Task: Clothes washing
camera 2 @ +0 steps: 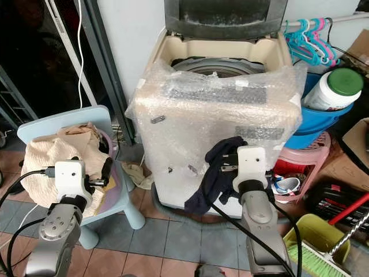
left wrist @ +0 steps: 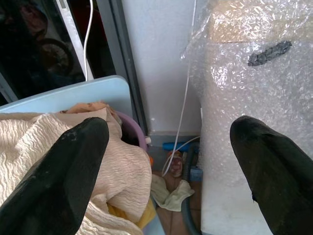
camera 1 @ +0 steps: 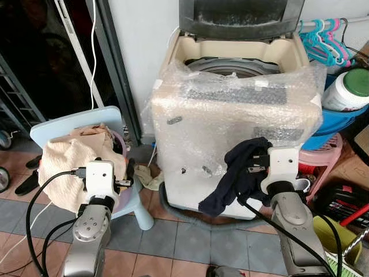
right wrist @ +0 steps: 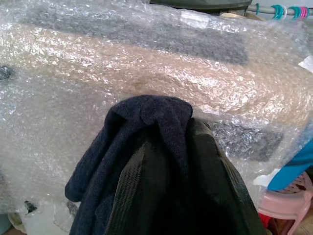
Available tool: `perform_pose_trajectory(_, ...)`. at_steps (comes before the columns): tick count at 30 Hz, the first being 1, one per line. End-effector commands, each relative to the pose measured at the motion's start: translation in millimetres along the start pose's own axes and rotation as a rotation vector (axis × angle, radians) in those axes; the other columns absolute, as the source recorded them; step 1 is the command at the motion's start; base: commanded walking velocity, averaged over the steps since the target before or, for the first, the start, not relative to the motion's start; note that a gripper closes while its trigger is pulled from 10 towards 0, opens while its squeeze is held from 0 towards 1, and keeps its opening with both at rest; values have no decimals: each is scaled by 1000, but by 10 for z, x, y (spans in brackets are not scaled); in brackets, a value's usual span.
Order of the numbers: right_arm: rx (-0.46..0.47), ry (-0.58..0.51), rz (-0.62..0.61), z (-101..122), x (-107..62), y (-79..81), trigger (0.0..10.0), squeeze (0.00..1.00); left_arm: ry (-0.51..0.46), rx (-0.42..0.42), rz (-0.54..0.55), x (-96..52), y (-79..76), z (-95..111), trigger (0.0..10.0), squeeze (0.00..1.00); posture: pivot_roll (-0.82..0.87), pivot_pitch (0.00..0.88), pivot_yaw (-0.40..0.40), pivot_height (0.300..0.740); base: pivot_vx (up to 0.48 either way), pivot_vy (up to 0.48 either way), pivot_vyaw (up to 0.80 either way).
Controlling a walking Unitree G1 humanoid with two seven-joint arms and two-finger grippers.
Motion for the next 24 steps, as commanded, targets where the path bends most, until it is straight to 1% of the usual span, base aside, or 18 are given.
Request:
perform_pose_trajectory(1, 0, -39, -5, 101, 10, -15, 10000, 0, -20, 9, 9, -8, 19, 47, 10000, 0, -58, 0, 52, 740, 0, 0, 0)
perform_pose_trajectory(23, 0, -39, -5, 101, 10, -15, 10000, 0, -20, 9, 9, -8, 19, 47, 10000, 0, -58, 0, 52, 740, 0, 0, 0)
perform_pose_trajectory(24, 0, -32, 2, 102, 8, -4, 10000, 0, -17, 12, 8, -19, 22, 37, 10000, 0, 0, 0, 0, 740, 0, 0, 0)
Point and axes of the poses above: a point about 5 cm out from each wrist's last joint towards the gripper, its own x axis pointing out of the wrist towards the gripper, its own z axis along the axis of the wrist's last joint, y = z × x, the point moved 1 cm from there along x, pointing out of the wrist towards the gripper, and after that the axes turned 14 degrees about -x, right-handed, at the moved point
